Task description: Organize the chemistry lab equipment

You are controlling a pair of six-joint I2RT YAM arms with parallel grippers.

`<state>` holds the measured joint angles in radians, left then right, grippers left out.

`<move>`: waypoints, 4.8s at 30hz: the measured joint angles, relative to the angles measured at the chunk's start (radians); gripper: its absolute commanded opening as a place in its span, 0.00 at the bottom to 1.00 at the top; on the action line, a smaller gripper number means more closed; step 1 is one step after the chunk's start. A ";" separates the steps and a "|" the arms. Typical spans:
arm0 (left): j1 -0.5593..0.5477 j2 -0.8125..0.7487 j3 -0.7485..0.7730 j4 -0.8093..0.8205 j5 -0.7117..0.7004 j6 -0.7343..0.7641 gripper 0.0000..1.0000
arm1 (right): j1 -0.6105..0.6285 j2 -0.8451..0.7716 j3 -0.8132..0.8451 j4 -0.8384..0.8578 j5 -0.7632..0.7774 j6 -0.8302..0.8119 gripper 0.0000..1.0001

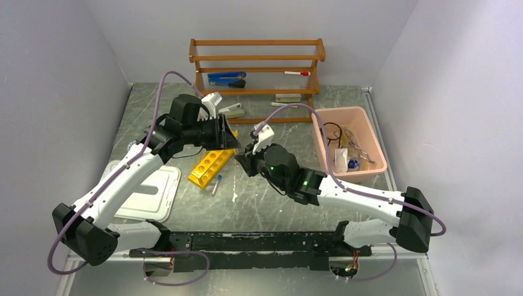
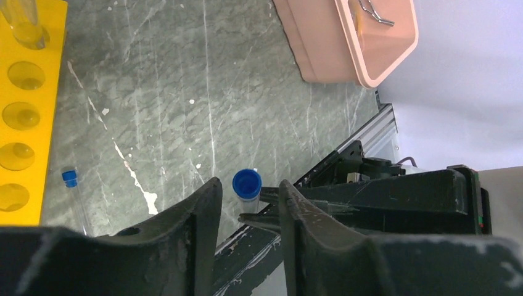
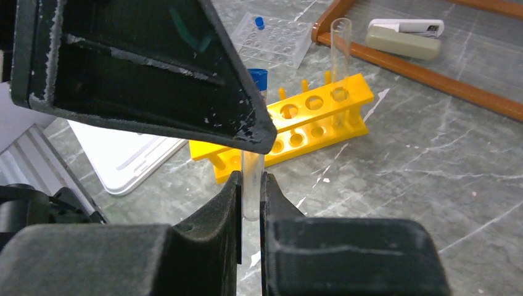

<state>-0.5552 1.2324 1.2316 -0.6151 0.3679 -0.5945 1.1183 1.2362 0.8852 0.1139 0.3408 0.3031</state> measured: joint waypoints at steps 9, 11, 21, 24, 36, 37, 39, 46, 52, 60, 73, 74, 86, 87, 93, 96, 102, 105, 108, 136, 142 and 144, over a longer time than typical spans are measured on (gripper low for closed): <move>0.000 0.007 0.004 -0.005 0.000 0.005 0.35 | -0.024 0.010 0.000 0.035 -0.053 -0.097 0.01; 0.002 0.012 0.012 -0.006 -0.001 0.007 0.32 | -0.025 0.013 0.000 0.041 -0.066 -0.116 0.02; 0.026 0.005 0.022 -0.002 -0.021 0.009 0.32 | -0.051 0.018 -0.002 0.062 -0.086 -0.163 0.02; 0.030 0.002 0.022 0.000 -0.021 0.006 0.28 | -0.055 0.018 -0.003 0.063 -0.090 -0.174 0.02; 0.035 0.002 0.022 0.008 -0.016 0.009 0.05 | -0.062 0.019 -0.011 0.076 -0.107 -0.193 0.53; 0.035 0.002 0.022 0.009 -0.018 0.013 0.05 | -0.063 0.019 -0.011 0.075 -0.107 -0.179 0.60; 0.035 0.000 0.022 0.008 -0.039 0.028 0.05 | -0.065 0.021 -0.010 0.069 -0.101 -0.163 0.66; 0.037 -0.045 0.021 -0.022 -0.319 0.140 0.05 | -0.100 0.024 -0.010 0.053 -0.112 -0.093 0.66; 0.039 -0.192 -0.103 0.073 -0.670 0.294 0.05 | -0.113 0.023 -0.022 0.058 -0.126 -0.043 0.65; 0.073 -0.134 -0.289 0.319 -0.940 0.367 0.05 | -0.150 0.024 -0.063 0.073 -0.148 -0.003 0.63; 0.378 0.103 -0.424 0.703 -0.826 0.309 0.05 | -0.333 0.063 -0.149 0.177 -0.264 0.023 0.61; 0.389 0.113 -0.436 0.724 -0.809 0.305 0.05 | -0.341 0.066 -0.153 0.182 -0.271 0.023 0.61; 0.430 0.239 -0.509 0.938 -0.676 0.246 0.05 | -0.381 0.076 -0.169 0.237 -0.304 0.022 0.61; 0.430 0.248 -0.513 0.955 -0.673 0.246 0.05 | -0.383 0.076 -0.169 0.237 -0.304 0.022 0.61; 0.430 0.264 -0.528 1.004 -0.673 0.252 0.05 | -0.391 0.085 -0.169 0.240 -0.304 0.021 0.61; 0.430 0.268 -0.528 1.018 -0.673 0.262 0.05 | -0.395 0.088 -0.169 0.240 -0.304 0.021 0.61; 0.430 0.294 -0.528 1.022 -0.674 0.293 0.05 | -0.398 0.092 -0.169 0.241 -0.305 0.022 0.61; 0.430 0.307 -0.528 1.022 -0.674 0.311 0.05 | -0.399 0.097 -0.169 0.241 -0.304 0.022 0.61; 0.430 0.315 -0.528 1.022 -0.677 0.327 0.05 | -0.399 0.101 -0.169 0.241 -0.304 0.022 0.61; 0.430 0.253 -0.412 0.897 -0.677 0.329 0.47 | -0.404 0.103 -0.169 0.240 -0.309 0.022 0.60; 0.430 0.138 -0.362 0.780 -0.629 0.308 0.60 | -0.404 0.153 -0.117 0.187 -0.310 0.046 0.60; 0.430 0.076 -0.358 0.737 -0.593 0.305 0.66 | -0.399 0.174 -0.095 0.162 -0.311 0.062 0.60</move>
<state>-0.1249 1.3083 0.8738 0.1215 -0.2253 -0.2893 0.7193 1.4097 0.7902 0.2756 0.0296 0.3649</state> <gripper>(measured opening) 0.595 0.603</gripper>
